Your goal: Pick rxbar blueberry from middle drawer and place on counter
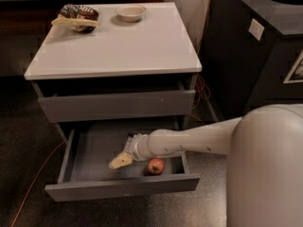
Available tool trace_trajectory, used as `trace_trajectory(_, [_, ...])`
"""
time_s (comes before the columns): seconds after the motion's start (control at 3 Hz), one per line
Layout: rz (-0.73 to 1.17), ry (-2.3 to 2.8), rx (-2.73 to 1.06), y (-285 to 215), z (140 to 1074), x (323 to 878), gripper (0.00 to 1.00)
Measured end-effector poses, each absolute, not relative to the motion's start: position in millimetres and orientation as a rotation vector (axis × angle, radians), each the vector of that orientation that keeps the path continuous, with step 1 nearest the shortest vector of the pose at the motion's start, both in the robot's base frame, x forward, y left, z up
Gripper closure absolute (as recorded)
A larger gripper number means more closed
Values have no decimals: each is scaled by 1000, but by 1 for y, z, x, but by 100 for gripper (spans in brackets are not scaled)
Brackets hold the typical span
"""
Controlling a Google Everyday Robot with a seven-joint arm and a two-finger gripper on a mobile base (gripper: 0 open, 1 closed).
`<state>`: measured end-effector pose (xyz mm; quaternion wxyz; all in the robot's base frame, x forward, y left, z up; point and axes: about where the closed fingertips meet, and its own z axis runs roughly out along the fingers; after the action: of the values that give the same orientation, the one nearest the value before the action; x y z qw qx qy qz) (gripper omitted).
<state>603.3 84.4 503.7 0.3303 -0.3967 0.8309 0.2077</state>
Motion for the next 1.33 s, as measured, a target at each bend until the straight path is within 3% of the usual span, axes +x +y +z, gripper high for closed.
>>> trace_trajectory(0.67, [441, 2364, -766, 78, 431, 673, 0])
trace_trajectory(1.33, [420, 2484, -684, 78, 388, 705, 0])
